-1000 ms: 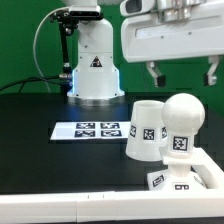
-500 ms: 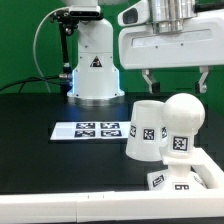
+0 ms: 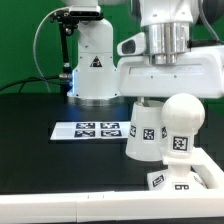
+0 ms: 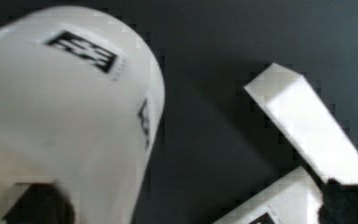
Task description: Assemble lamp
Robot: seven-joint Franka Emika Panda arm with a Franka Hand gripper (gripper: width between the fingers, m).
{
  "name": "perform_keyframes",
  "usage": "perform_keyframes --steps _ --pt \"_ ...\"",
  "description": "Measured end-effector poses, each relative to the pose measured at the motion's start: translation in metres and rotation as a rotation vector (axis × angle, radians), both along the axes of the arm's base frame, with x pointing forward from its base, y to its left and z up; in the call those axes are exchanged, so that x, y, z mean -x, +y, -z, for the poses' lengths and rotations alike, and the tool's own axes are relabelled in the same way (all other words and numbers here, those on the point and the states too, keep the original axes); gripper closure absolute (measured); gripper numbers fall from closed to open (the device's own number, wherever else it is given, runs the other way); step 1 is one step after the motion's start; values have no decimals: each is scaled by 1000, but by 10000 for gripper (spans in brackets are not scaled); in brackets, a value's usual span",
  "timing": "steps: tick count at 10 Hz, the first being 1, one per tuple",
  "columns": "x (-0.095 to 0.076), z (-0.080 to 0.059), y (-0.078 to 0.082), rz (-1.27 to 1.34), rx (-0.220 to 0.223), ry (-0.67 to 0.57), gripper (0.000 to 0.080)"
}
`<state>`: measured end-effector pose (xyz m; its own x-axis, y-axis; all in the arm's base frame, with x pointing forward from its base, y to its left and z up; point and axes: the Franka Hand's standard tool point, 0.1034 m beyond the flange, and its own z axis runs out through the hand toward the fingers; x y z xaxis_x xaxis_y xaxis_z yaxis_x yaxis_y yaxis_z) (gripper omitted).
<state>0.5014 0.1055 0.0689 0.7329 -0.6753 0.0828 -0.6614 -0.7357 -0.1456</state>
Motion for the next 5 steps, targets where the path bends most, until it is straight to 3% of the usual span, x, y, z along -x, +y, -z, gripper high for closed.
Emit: perform_keyframes --steps 1,2,4,5 --pt "0 1 0 -2 1 -1 231" --pt "0 1 0 -1 1 -1 231" --pt "0 1 0 -1 1 -1 505" --pt "0 1 0 -1 1 0 505"
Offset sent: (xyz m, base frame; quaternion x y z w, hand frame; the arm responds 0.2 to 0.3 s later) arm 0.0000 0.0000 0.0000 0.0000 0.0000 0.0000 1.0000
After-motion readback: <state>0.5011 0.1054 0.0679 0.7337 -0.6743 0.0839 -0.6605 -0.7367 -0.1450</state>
